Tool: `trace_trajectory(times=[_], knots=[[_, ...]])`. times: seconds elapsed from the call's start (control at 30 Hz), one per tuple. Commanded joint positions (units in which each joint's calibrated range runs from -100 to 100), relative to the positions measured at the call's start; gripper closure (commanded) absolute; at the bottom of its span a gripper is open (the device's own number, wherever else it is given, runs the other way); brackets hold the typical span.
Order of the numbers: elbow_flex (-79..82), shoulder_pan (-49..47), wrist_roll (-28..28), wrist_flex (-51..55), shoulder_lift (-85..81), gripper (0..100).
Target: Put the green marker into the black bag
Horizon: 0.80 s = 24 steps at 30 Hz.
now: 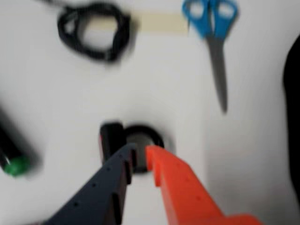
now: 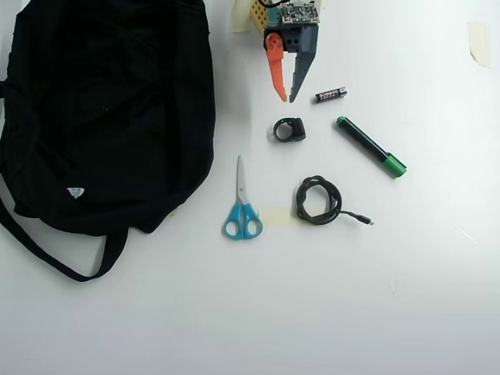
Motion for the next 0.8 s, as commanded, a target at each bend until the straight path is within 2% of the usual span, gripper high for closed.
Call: trace_trajectory(times=[0.0, 0.4, 0.77], knots=[[-9.37, -0.68, -0.05, -3.35, 6.47, 98], [-24.01, -2.78, -0.05, -20.31, 25.06, 98], [-39.91, -2.7, 0.0, -24.71, 41.57, 98]])
